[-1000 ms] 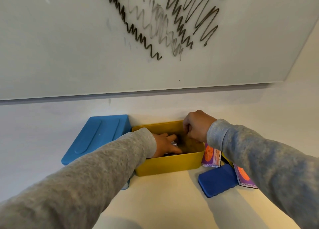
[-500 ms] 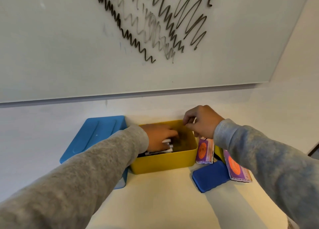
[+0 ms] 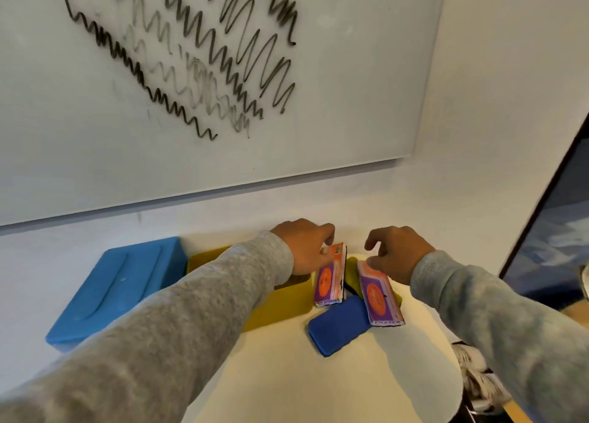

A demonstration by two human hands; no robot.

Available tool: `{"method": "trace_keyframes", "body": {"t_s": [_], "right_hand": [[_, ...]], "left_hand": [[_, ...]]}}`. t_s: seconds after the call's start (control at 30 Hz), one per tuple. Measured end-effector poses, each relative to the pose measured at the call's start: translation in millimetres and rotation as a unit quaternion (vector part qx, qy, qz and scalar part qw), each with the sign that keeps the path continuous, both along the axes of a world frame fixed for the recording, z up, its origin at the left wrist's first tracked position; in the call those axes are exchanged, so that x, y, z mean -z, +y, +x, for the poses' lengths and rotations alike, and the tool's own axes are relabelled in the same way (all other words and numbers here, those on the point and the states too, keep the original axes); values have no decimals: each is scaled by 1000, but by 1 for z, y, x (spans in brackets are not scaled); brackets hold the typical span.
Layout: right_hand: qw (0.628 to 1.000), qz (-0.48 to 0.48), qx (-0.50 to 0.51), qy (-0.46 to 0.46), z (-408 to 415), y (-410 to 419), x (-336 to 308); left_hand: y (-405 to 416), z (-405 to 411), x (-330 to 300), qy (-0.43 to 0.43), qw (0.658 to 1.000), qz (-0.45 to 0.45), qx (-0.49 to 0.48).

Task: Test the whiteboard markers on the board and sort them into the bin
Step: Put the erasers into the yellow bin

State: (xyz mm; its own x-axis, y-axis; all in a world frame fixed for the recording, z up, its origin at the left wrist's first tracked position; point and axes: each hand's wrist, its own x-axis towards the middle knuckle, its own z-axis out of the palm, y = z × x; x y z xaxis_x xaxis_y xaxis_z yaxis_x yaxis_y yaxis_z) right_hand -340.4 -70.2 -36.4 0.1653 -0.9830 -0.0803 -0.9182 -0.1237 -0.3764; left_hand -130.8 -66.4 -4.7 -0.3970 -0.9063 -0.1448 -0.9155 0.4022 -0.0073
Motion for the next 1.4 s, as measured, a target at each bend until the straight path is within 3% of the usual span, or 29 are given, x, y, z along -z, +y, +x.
{"method": "trace_keyframes", "body": {"t_s": [0.27, 0.33, 0.5, 0.63, 0.73, 1.0, 1.2, 1.4], "right_hand": [[997, 59, 39, -7, -6, 6, 28], [997, 72, 33, -4, -6, 5, 32], [993, 104, 42, -40, -8, 1, 41], [989, 121, 42, -68, -10, -3, 44], [986, 127, 49, -93, -9, -8, 46], [969, 115, 86, -202, -11, -13, 37], [963, 23, 58, -263, -2, -6, 8], [929, -93, 20, -358, 33, 3, -35]], "left_hand": [[-10, -42, 20, -186, 982, -14, -40], [-15, -50, 28, -187, 981, 3, -51], [-29, -60, 40, -113, 982, 99, -115], [-33, -60, 44, -54, 985, 95, -131], [-35, -54, 45, 42, 982, 108, -148], [-24, -34, 9, 268, 959, 73, -58], [13, 9, -41, 379, 925, -16, -10], [35, 58, -43, 381, 922, -46, -49]]}}
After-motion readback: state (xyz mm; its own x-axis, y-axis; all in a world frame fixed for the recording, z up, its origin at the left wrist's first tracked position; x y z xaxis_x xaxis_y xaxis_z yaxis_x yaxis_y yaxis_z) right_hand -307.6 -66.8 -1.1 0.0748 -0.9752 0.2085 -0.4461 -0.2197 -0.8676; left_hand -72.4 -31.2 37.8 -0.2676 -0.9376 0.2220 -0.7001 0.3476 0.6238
